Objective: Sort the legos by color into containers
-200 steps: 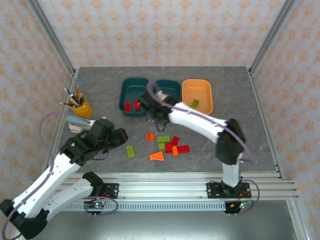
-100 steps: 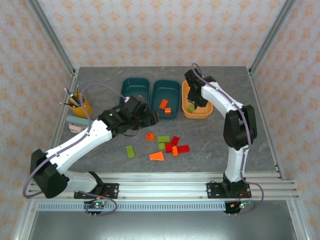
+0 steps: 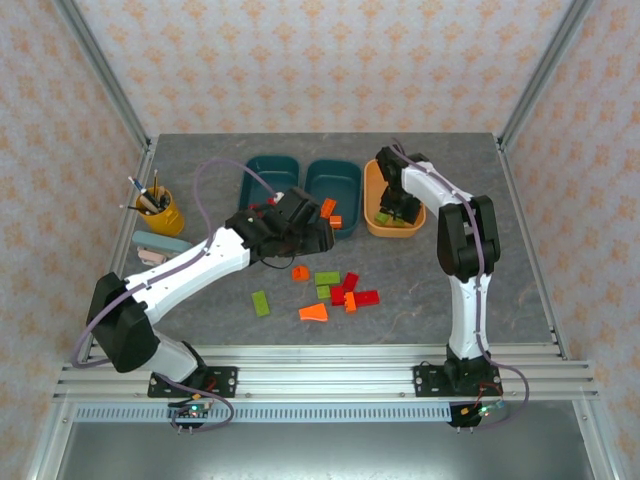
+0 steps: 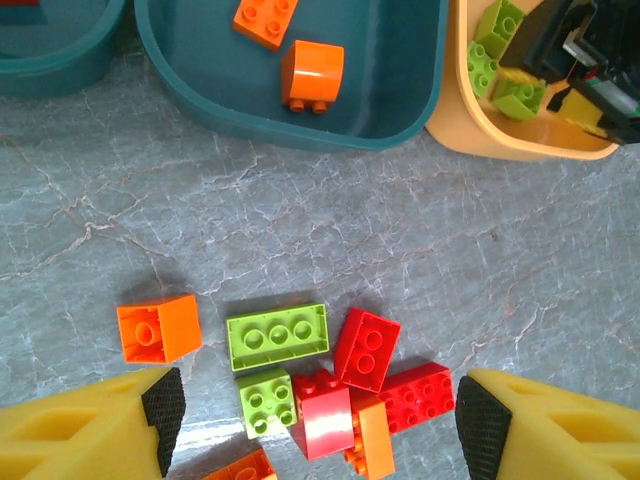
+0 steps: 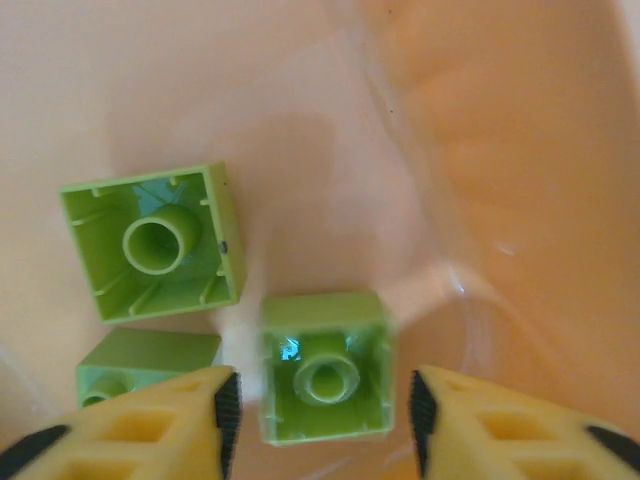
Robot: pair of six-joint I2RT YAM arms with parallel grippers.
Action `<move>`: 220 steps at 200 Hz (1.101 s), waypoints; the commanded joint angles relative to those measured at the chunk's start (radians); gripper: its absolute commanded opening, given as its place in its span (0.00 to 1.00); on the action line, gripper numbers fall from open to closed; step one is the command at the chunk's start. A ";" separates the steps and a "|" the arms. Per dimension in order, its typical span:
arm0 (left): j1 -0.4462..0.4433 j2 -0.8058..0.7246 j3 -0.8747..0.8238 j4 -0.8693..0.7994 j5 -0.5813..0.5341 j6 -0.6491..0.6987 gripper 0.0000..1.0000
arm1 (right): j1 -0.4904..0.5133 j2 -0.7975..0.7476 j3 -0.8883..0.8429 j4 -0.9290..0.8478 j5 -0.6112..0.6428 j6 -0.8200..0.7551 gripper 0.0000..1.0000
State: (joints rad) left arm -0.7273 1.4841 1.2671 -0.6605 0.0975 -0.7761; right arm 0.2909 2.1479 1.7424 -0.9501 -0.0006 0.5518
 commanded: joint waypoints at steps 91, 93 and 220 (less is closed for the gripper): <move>-0.011 -0.042 -0.003 -0.187 -0.068 -0.089 0.75 | 0.154 -0.500 -0.088 0.094 0.021 -0.189 0.61; -0.011 -0.043 -0.007 -0.188 -0.067 -0.093 0.76 | 0.162 -0.516 -0.107 0.109 0.016 -0.196 0.61; 0.118 0.286 -0.008 -0.118 0.132 0.072 0.78 | 0.475 -1.132 -0.902 0.406 -0.316 -0.079 0.64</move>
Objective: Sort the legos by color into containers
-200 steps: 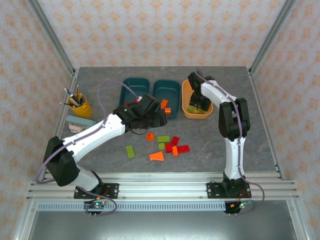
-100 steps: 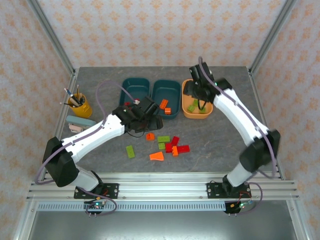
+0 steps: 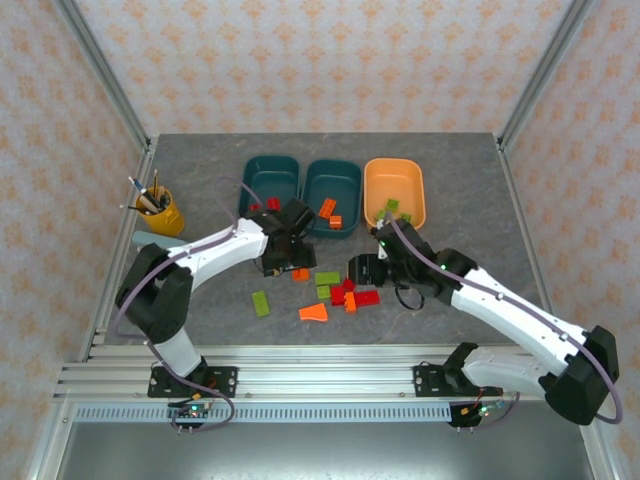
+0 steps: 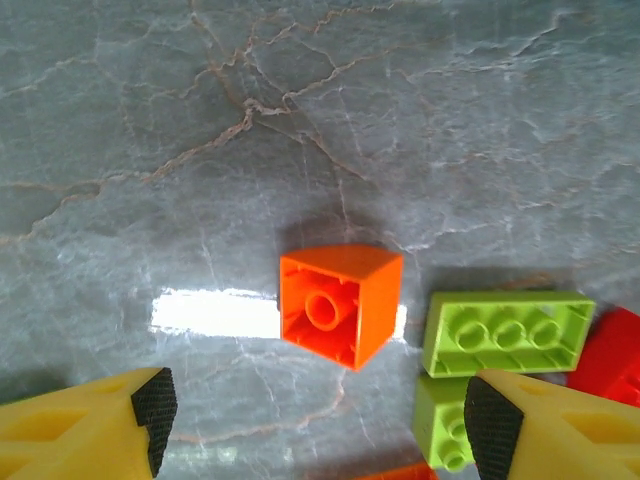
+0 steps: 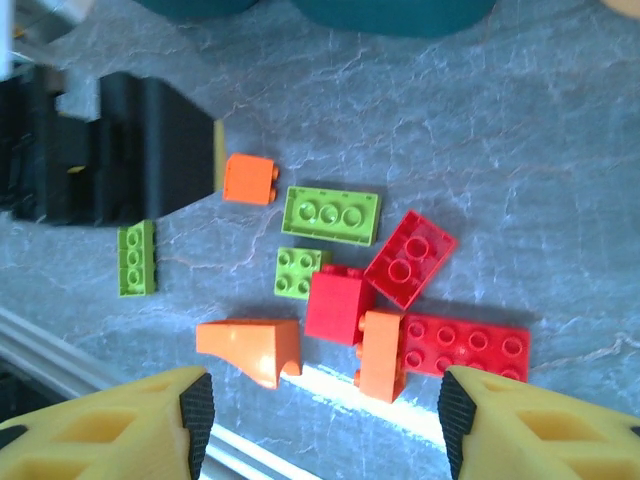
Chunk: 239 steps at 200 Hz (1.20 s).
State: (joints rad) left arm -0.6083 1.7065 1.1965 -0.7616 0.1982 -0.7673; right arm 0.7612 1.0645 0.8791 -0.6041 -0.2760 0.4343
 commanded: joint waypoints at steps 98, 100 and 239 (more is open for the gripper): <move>0.016 0.197 0.089 -0.024 0.032 0.066 0.62 | 0.004 -0.004 -0.009 0.066 -0.025 0.031 0.65; 0.015 0.197 0.088 -0.021 0.034 0.065 0.61 | 0.004 -0.001 -0.007 0.066 -0.026 0.029 0.65; 0.008 0.078 0.230 -0.123 -0.087 0.066 0.34 | -0.015 -0.009 0.077 -0.006 0.147 0.023 0.63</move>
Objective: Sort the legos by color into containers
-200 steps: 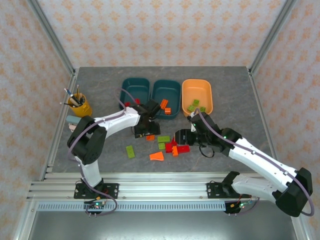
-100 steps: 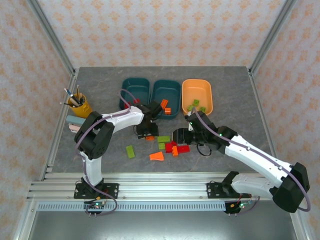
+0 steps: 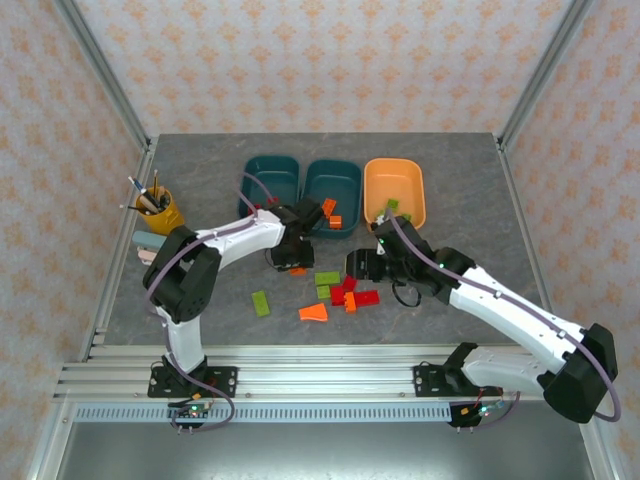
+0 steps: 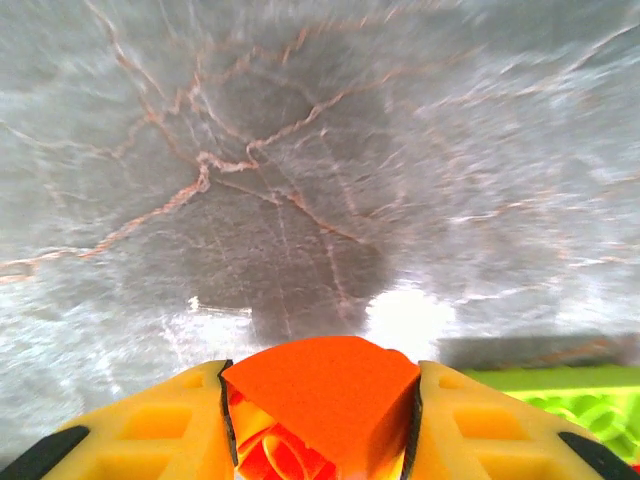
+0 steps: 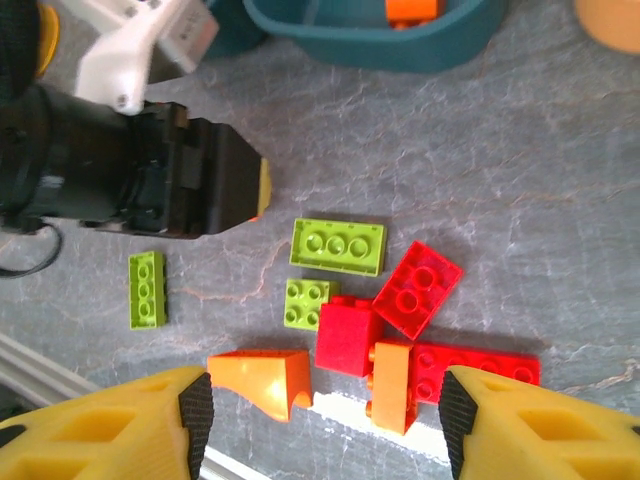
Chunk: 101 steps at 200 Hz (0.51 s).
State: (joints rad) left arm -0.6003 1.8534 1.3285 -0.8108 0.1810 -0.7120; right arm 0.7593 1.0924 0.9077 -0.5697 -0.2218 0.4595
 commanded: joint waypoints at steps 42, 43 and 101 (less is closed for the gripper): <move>0.010 -0.011 0.341 -0.137 -0.079 0.035 0.34 | -0.099 -0.048 0.111 -0.062 0.129 0.014 0.62; 0.011 -0.006 0.348 -0.139 -0.079 0.035 0.34 | -0.103 -0.048 0.113 -0.062 0.129 0.015 0.62; 0.021 0.345 0.832 -0.159 -0.070 0.083 0.34 | -0.256 -0.002 0.213 0.038 0.114 0.115 0.68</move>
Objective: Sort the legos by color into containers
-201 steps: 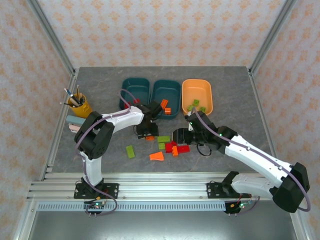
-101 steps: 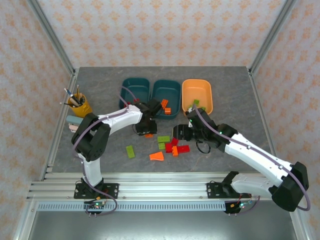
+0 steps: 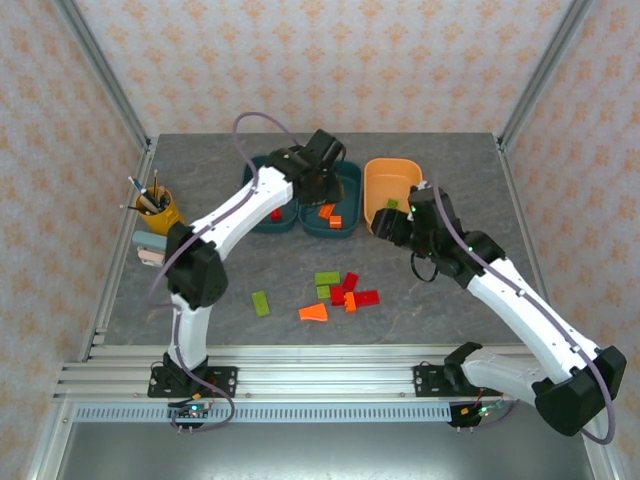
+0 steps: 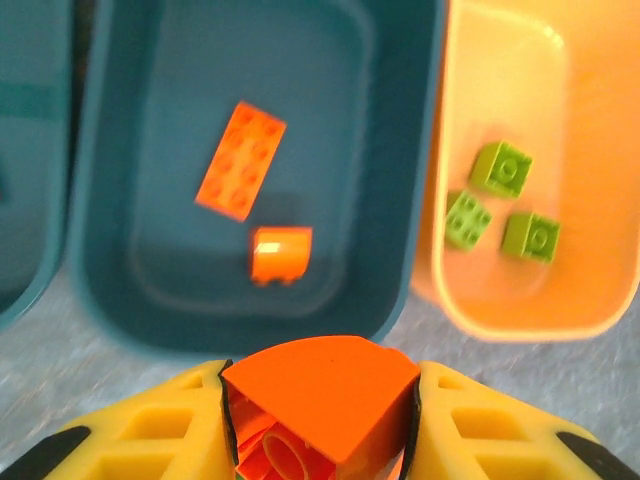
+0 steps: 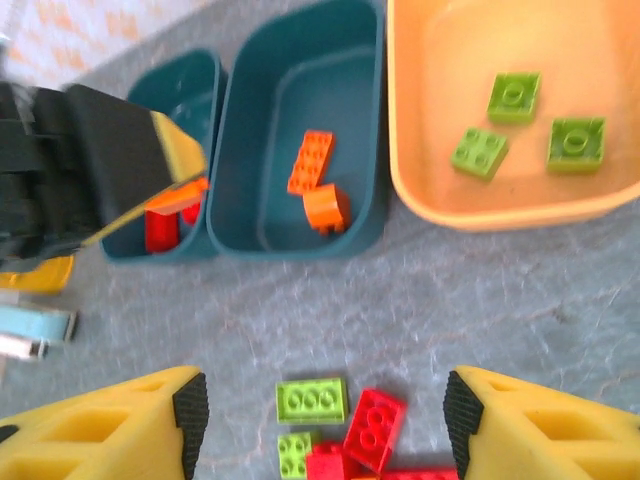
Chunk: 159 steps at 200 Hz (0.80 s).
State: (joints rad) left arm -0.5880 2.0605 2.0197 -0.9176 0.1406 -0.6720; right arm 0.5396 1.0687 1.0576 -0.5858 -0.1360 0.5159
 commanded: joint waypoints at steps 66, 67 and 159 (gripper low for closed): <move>0.039 0.460 0.466 -0.033 0.003 0.052 0.36 | -0.091 0.086 0.148 0.049 -0.024 0.109 0.69; 0.039 0.462 0.468 -0.034 0.003 0.052 0.36 | -0.091 0.086 0.148 0.048 -0.024 0.108 0.69; 0.045 0.388 0.444 -0.089 0.000 0.077 0.63 | -0.092 0.062 0.114 -0.042 -0.036 0.071 0.70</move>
State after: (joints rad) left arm -0.5430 2.5637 2.4535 -0.9642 0.1558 -0.6247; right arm 0.4507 1.1507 1.1629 -0.5762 -0.1654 0.6193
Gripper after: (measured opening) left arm 0.614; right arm 0.695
